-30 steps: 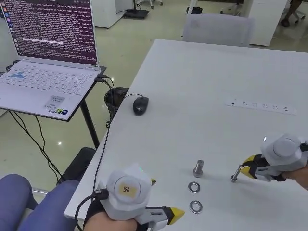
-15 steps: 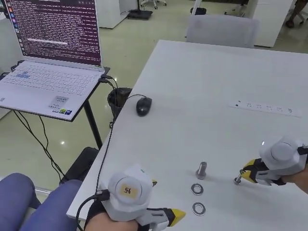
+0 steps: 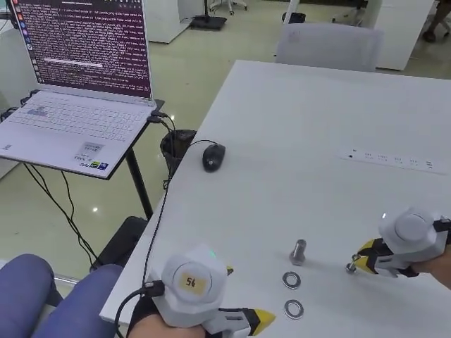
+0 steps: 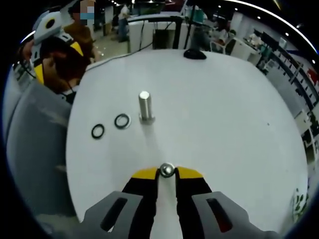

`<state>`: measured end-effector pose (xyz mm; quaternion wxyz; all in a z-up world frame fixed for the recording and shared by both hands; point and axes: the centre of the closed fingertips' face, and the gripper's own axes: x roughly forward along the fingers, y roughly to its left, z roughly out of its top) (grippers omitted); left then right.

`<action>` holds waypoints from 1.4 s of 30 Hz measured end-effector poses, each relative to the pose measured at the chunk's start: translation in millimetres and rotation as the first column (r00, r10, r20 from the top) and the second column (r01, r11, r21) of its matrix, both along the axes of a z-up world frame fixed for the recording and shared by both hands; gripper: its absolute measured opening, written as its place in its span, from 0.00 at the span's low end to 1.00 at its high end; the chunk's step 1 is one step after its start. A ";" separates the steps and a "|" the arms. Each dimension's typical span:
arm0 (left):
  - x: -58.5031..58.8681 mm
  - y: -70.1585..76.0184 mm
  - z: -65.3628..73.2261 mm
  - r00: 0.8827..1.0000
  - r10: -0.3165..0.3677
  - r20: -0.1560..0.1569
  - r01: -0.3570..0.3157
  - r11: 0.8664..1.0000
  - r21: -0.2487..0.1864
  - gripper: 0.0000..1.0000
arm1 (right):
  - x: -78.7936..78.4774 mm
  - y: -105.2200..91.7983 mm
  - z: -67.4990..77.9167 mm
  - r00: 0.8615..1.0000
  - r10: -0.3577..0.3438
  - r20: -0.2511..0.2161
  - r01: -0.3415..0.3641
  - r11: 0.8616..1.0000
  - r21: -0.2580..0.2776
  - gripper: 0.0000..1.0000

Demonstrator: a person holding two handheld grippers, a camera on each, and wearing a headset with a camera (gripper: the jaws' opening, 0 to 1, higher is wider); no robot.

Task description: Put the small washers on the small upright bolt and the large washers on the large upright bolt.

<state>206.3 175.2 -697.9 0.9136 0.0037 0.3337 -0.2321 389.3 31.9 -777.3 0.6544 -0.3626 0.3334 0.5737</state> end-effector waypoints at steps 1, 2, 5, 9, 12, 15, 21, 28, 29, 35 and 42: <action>-0.1 0.4 -0.5 1.000 0.001 -0.002 -0.001 1.000 0.000 0.60 | 0.0 -0.1 -1.8 1.000 -0.001 -0.004 0.001 1.000 -0.001 0.14; -0.6 0.5 -1.2 1.000 0.000 -0.005 0.000 1.000 0.001 0.60 | 0.4 -0.3 -4.7 1.000 0.000 -0.008 0.000 1.000 -0.005 0.14; -1.9 0.4 -2.0 1.000 -0.011 -0.012 0.011 1.000 0.013 0.60 | 0.6 -0.4 -10.2 1.000 0.000 -0.011 0.000 1.000 -0.011 0.14; -0.8 2.4 0.5 1.000 -0.003 -0.009 0.004 1.000 0.013 0.60 | 0.1 -1.2 -16.9 1.000 -0.008 -0.020 0.008 1.000 -0.014 0.14; 0.5 2.9 3.4 1.000 0.006 -0.002 -0.006 1.000 0.006 0.60 | -3.8 -0.5 -18.3 1.000 -0.009 -0.023 0.008 1.000 -0.015 0.15; 0.1 2.0 1.4 1.000 -0.001 -0.006 0.001 1.000 0.012 0.60 | -7.4 -0.7 -19.7 0.999 -0.021 -0.031 0.020 1.000 -0.014 0.15; 0.8 1.2 2.1 1.000 -0.003 -0.007 0.003 1.000 0.012 0.60 | -10.3 -1.9 -21.3 0.998 -0.037 -0.041 0.036 0.999 -0.025 0.15; -0.2 3.9 2.8 1.000 0.002 -0.007 -0.002 1.000 0.018 0.60 | -8.6 -6.0 -17.5 0.998 -0.048 -0.032 0.048 0.999 -0.024 0.18; -0.3 3.9 2.7 1.000 0.002 -0.007 -0.002 1.000 0.018 0.60 | -7.9 -7.1 -14.5 0.998 -0.057 -0.029 0.056 0.998 -0.020 0.18; -0.9 4.0 3.5 1.000 0.004 -0.004 -0.004 1.000 0.020 0.60 | 1.4 -11.0 6.1 0.992 -0.122 0.007 0.122 0.991 0.052 0.19; -1.9 1.2 4.9 1.000 0.006 0.005 -0.006 1.000 0.015 0.60 | -6.4 -9.0 38.9 0.983 -0.180 0.016 0.175 0.970 0.167 0.22</action>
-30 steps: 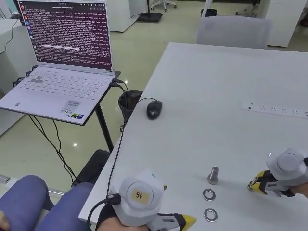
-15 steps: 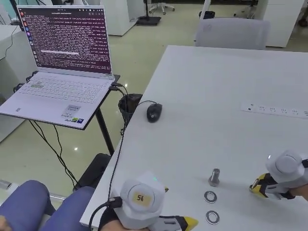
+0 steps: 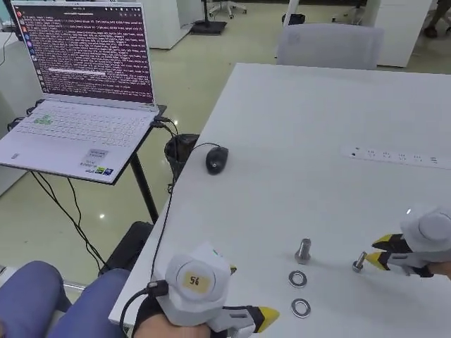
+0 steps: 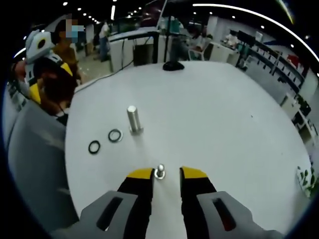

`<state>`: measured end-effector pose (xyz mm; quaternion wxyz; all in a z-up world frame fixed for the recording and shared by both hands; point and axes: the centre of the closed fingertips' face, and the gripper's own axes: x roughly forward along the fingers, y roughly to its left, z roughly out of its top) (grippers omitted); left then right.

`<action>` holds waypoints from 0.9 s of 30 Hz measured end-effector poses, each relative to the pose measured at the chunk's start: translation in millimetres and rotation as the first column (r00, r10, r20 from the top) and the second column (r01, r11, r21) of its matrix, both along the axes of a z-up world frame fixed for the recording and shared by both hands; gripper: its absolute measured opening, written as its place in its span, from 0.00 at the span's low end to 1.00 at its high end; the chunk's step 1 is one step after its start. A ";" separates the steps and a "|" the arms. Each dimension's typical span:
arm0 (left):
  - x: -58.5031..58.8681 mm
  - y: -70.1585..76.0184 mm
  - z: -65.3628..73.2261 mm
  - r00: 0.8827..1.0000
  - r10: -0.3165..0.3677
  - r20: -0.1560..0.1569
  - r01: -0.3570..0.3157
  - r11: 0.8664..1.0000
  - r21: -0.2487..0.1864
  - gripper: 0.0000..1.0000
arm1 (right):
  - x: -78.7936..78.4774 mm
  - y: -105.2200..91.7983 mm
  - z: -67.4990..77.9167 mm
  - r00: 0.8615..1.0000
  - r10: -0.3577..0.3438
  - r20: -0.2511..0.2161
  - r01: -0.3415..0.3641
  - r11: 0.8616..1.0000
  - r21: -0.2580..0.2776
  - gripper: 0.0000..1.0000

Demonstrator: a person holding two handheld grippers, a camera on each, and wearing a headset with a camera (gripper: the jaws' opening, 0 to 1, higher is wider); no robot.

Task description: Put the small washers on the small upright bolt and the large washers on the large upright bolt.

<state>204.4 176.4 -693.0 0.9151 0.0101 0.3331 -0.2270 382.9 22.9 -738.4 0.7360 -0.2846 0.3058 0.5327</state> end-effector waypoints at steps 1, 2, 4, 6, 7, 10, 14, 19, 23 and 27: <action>-0.7 -1.1 -0.2 1.000 -0.002 0.000 0.002 1.000 0.000 0.60 | -2.0 0.2 2.3 1.000 0.004 0.005 -0.004 1.000 0.007 0.23; -1.1 -1.9 -0.4 1.000 -0.004 0.000 0.004 1.000 -0.001 0.60 | -4.2 -0.2 4.1 1.000 0.003 0.008 -0.003 1.000 0.011 0.23; -2.3 -4.0 -1.4 1.000 -0.009 -0.001 0.009 1.000 -0.002 0.60 | -7.5 -0.5 3.5 1.000 0.001 0.009 -0.001 1.000 0.013 0.23; -3.3 -5.3 -2.0 1.000 -0.013 -0.002 0.013 1.000 -0.001 0.60 | -12.6 -0.7 2.0 1.000 0.001 0.010 -0.001 1.000 0.009 0.24; -3.6 -5.7 -1.8 1.000 -0.013 -0.002 0.013 1.000 -0.002 0.60 | -14.2 -0.4 1.5 1.000 0.000 0.009 0.000 1.000 0.010 0.24; -4.7 -6.2 -1.0 1.000 -0.012 -0.001 0.012 1.000 -0.004 0.60 | -24.1 3.9 0.9 1.000 -0.001 0.004 0.001 1.000 0.025 0.24; -6.5 -5.0 -1.4 1.000 -0.010 -0.002 0.010 1.000 -0.002 0.60 | -42.5 15.7 -4.3 1.000 0.021 -0.013 -0.021 0.999 0.045 0.24; -7.9 -4.1 -2.2 1.000 -0.009 -0.004 0.009 1.000 -0.001 0.60 | -62.3 29.5 -20.8 0.995 0.069 -0.073 -0.065 0.996 0.058 0.24; -9.6 -6.9 -4.4 1.000 -0.020 -0.009 0.020 1.000 0.001 0.60 | -85.7 48.5 -35.4 0.983 0.151 -0.099 -0.148 0.988 0.039 0.24; -9.4 -9.0 -3.5 1.000 -0.023 -0.007 0.023 1.000 -0.004 0.60 | -106.3 63.1 -51.1 0.962 0.240 -0.134 -0.240 0.971 0.013 0.24</action>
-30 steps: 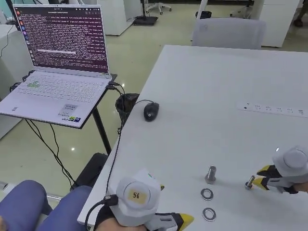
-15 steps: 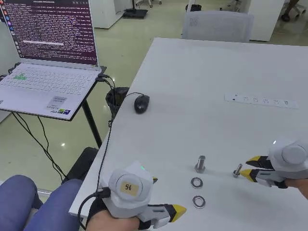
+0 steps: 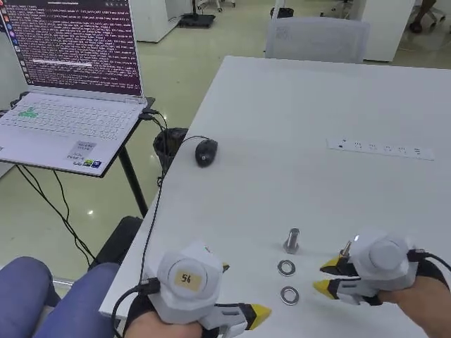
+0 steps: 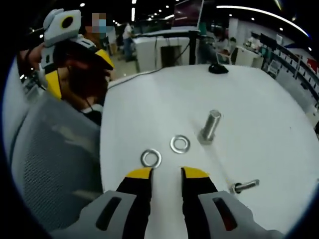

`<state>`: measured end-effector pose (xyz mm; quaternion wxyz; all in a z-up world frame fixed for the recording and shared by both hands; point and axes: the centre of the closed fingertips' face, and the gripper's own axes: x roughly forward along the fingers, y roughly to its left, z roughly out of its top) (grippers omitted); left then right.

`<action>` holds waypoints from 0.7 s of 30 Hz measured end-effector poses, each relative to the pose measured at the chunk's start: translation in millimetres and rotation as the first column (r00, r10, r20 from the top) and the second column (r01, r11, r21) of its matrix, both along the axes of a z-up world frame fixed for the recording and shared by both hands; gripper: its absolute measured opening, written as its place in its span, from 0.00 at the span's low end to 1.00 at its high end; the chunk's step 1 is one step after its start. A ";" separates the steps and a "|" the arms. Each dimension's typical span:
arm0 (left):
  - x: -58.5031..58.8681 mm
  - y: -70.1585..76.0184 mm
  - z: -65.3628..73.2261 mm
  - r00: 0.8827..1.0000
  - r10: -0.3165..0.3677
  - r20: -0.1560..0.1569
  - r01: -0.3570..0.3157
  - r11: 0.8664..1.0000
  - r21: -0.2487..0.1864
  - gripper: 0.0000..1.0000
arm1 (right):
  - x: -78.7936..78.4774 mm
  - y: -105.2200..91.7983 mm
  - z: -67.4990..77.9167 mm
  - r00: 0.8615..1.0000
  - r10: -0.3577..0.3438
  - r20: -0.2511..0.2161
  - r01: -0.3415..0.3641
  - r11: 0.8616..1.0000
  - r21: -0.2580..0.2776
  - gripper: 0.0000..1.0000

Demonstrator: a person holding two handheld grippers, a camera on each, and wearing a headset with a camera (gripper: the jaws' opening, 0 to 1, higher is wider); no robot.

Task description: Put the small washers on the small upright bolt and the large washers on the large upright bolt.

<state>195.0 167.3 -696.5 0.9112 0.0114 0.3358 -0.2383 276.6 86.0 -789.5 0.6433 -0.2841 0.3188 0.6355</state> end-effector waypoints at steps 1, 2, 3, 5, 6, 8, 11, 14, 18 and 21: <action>0.0 -0.1 -0.2 1.000 -0.002 0.000 0.002 1.000 0.002 0.60 | -3.5 1.9 -4.2 1.000 0.020 -0.001 -0.020 1.000 -0.015 0.24; 0.0 -0.1 -0.1 1.000 -0.003 0.000 0.003 1.000 0.003 0.60 | -6.6 4.1 -7.4 0.999 0.040 -0.003 -0.040 0.999 -0.024 0.24; 0.1 -0.1 0.2 1.000 -0.003 0.001 0.003 1.000 0.003 0.60 | -12.0 8.9 -9.8 0.998 0.058 -0.007 -0.059 0.998 -0.026 0.24; 0.0 0.7 1.0 1.000 -0.002 0.001 0.002 1.000 0.003 0.60 | -15.2 15.1 -14.8 0.997 0.080 -0.010 -0.081 0.996 -0.035 0.26; 0.0 0.9 1.1 1.000 -0.002 0.001 0.002 1.000 0.003 0.60 | -16.8 18.0 -16.5 0.995 0.095 -0.011 -0.096 0.995 -0.040 0.26; -0.3 1.9 1.3 1.000 0.000 0.002 0.000 1.000 0.005 0.60 | -18.3 22.6 -19.5 0.993 0.120 -0.011 -0.121 0.992 -0.048 0.26; -0.4 3.0 1.8 1.000 0.003 0.002 -0.003 1.000 0.005 0.60 | -20.2 24.3 -23.4 0.986 0.164 -0.003 -0.164 0.984 -0.074 0.26; 0.2 3.1 2.4 1.000 0.004 0.004 -0.004 1.000 0.005 0.60 | -21.2 24.0 -28.4 0.974 0.224 0.024 -0.219 0.969 -0.116 0.27; 0.3 1.2 2.2 1.000 0.002 0.004 -0.002 1.000 0.004 0.60 | -19.7 25.5 -31.5 0.966 0.257 0.030 -0.251 0.958 -0.139 0.28; 0.5 -0.9 2.1 1.000 -0.002 0.004 0.002 1.000 0.002 0.60 | -20.0 24.7 -35.3 0.950 0.310 0.029 -0.300 0.937 -0.178 0.29</action>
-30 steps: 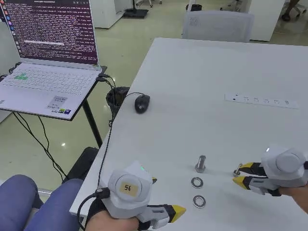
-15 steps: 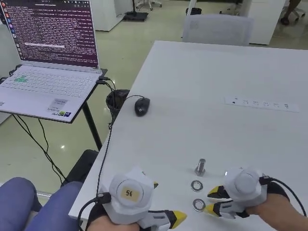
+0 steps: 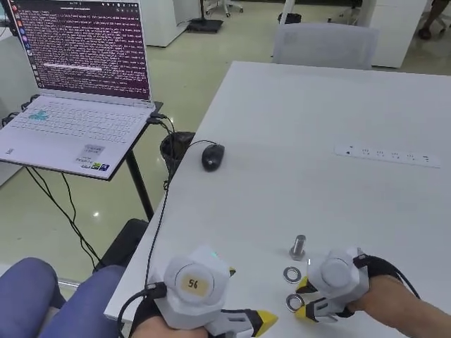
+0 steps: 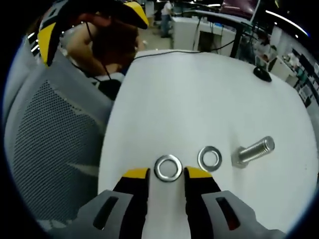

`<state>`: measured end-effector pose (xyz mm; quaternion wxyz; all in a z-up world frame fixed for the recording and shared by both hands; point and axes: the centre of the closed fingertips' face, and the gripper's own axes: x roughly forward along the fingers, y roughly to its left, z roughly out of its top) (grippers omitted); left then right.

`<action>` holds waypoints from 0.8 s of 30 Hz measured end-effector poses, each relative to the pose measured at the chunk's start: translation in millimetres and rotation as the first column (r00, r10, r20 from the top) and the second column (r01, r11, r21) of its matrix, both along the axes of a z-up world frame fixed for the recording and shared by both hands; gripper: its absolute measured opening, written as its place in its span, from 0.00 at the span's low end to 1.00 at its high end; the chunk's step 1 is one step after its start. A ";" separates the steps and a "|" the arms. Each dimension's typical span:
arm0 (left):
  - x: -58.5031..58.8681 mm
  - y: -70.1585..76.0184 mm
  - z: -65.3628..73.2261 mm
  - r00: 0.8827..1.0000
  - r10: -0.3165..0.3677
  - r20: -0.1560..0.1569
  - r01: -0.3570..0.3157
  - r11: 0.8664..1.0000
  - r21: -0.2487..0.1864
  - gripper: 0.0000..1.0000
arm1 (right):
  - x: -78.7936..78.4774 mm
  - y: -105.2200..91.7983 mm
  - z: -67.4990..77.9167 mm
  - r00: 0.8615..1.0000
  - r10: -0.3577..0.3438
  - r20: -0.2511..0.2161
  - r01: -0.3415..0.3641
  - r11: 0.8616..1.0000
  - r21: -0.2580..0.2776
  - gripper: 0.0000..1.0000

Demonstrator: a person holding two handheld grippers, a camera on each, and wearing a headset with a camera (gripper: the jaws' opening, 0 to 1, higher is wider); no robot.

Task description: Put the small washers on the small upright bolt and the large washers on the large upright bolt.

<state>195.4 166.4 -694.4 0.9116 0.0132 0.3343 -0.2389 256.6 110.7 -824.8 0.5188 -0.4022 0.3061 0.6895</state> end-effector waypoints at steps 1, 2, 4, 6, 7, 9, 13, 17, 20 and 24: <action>0.0 -0.3 0.0 1.000 -0.001 0.000 0.001 1.000 -0.001 0.60 | 0.1 0.6 0.6 1.000 0.015 0.006 -0.015 1.000 0.001 0.29; 0.0 -0.7 0.2 1.000 0.000 0.001 0.000 1.000 -0.002 0.60 | 0.5 2.6 0.4 1.000 0.017 0.005 -0.017 1.000 -0.001 0.29; -0.2 -0.6 0.5 1.000 0.002 0.001 -0.002 1.000 -0.003 0.60 | -1.9 3.7 0.5 0.998 0.065 0.012 -0.065 0.998 -0.008 0.29; -0.4 -0.1 0.3 1.000 0.004 0.001 -0.004 1.000 -0.004 0.60 | -2.9 3.0 0.7 0.995 0.098 0.017 -0.097 0.995 -0.019 0.29; -0.6 0.3 -0.1 1.000 0.004 0.000 -0.004 1.000 -0.003 0.60 | -3.4 3.0 0.9 0.994 0.105 0.015 -0.105 0.994 -0.022 0.28; -1.1 1.2 -0.1 1.000 0.007 -0.001 -0.007 1.000 -0.002 0.60 | -3.4 3.0 0.8 0.993 0.118 0.015 -0.118 0.993 -0.028 0.28; -1.3 2.6 0.3 1.000 0.010 -0.001 -0.010 1.000 -0.003 0.60 | -4.1 1.8 0.8 0.989 0.144 0.017 -0.144 0.989 -0.041 0.28; -0.1 1.8 0.3 1.000 0.006 -0.001 -0.006 1.000 -0.008 0.60 | -3.7 0.8 0.6 0.987 0.161 0.019 -0.160 0.986 -0.047 0.27; 1.1 -0.1 0.4 1.000 0.003 0.000 -0.003 1.000 -0.012 0.59 | -3.7 -0.4 0.9 0.987 0.158 0.017 -0.157 0.986 -0.048 0.25; 2.4 -3.3 1.5 1.000 -0.003 0.002 0.003 1.000 -0.013 0.59 | -3.3 -0.8 1.1 0.989 0.145 0.021 -0.144 0.989 -0.042 0.24</action>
